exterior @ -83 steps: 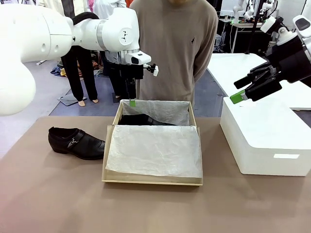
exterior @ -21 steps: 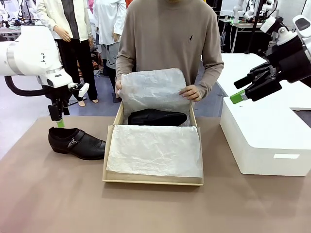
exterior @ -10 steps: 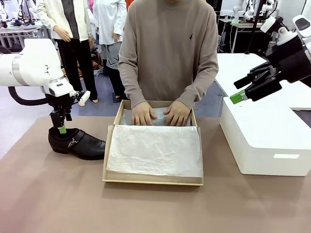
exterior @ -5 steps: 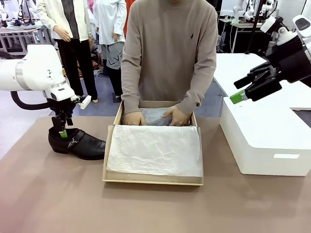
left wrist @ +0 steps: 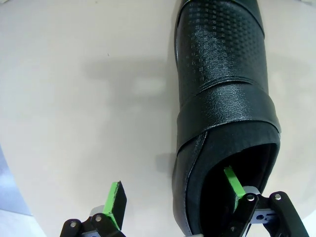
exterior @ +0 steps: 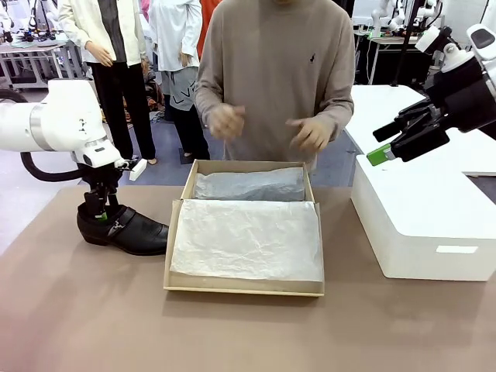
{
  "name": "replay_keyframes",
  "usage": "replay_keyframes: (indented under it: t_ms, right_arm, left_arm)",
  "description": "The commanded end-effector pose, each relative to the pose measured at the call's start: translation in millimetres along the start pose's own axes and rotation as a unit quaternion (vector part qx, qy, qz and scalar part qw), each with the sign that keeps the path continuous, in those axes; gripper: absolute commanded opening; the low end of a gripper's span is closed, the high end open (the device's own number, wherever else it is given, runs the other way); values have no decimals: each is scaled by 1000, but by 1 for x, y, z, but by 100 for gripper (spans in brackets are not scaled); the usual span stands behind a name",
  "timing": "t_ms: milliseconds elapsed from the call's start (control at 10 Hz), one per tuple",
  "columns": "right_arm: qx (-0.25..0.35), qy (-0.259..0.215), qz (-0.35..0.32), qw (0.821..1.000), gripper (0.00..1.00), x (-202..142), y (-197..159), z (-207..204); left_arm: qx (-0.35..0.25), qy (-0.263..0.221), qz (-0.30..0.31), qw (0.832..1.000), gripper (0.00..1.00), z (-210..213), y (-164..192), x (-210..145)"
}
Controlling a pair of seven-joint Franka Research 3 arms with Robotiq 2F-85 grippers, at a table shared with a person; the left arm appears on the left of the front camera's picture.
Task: Pack the shoes into the box.
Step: Place the other shoe of the Shoes into the Shoes Box.
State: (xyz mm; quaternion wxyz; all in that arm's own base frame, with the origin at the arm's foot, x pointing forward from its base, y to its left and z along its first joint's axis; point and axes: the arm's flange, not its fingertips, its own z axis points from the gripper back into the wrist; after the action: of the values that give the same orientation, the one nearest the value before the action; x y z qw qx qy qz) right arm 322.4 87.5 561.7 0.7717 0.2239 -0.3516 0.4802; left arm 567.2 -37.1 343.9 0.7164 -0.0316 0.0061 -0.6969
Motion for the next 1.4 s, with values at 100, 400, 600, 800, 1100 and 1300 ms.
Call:
replay_keyframes:
  t_ms: [100, 400, 600, 800, 1100, 1300]
  right_arm:
    - [7, -13, 10, 1000, 100, 2, -4, -1]
    - [7, -13, 10, 1000, 100, 2, -4, -1]
    - [7, -13, 10, 1000, 100, 2, -4, -1]
    - [7, -13, 10, 1000, 100, 2, -4, -1]
    - [7, -13, 10, 1000, 100, 2, -4, -1]
    - [7, -13, 10, 1000, 100, 2, -4, -1]
  left_arm:
    - [-4, -13, -14, 1000, 100, 0, 2, -3]
    - [-7, -14, -17, 1000, 43, 0, 1, -3]
    - [-3, -13, -20, 1000, 4, 4, 0, -3]
    - [0, -9, -20, 1000, 0, 5, 0, -4]
    - [2, 7, -24, 1000, 0, 8, -1, -4]
    - [6, 24, -27, 999, 0, 10, -2, -4]
